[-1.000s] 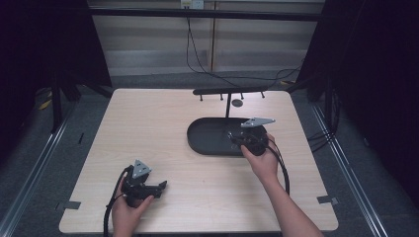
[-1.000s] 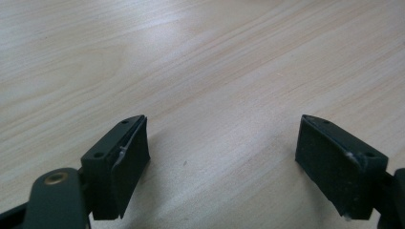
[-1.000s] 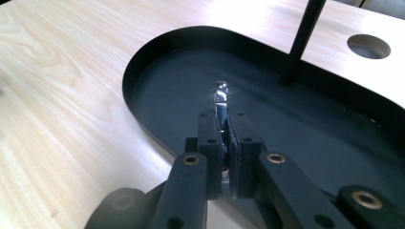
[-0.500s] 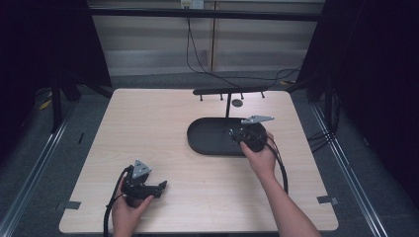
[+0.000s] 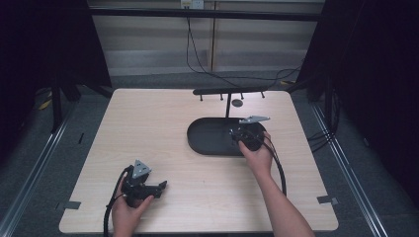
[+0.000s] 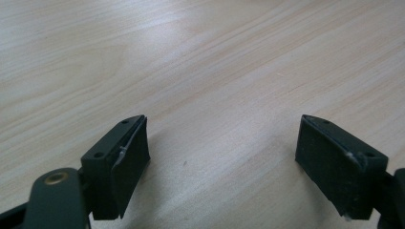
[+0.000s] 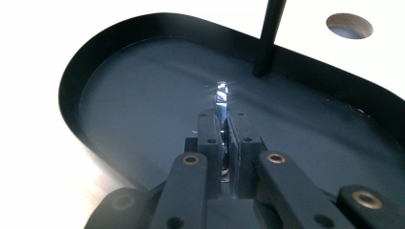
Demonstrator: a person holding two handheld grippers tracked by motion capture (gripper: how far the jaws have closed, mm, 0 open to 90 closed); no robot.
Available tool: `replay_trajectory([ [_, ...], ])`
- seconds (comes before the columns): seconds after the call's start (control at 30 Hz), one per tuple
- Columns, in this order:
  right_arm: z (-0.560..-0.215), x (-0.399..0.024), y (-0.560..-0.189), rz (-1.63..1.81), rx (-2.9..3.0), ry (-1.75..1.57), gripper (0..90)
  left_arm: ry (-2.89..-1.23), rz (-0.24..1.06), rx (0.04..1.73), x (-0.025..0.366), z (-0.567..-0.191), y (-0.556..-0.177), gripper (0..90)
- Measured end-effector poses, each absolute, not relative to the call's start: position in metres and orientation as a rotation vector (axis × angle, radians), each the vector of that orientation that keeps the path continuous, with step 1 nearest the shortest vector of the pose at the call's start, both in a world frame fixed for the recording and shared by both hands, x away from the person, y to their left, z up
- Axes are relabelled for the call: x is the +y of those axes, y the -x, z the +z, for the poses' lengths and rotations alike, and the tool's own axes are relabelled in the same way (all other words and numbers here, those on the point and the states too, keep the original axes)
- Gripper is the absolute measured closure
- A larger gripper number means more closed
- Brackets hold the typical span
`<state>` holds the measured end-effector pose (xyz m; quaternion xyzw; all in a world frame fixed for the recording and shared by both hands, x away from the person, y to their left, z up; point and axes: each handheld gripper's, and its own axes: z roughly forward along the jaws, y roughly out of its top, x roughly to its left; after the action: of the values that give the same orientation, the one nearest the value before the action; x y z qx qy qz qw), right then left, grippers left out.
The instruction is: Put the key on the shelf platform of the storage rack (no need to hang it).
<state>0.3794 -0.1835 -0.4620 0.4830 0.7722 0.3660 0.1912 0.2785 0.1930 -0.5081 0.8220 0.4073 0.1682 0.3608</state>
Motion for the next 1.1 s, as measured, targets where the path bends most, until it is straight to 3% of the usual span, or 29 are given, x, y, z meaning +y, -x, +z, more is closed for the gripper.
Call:
replay_trajectory([
  [1.1, -0.497, -0.184, -0.405, 0.954, 2.147, -1.424, 85.6, -2.118, 0.434, 1.050, 0.193, -0.508, -0.278, 18.5],
])
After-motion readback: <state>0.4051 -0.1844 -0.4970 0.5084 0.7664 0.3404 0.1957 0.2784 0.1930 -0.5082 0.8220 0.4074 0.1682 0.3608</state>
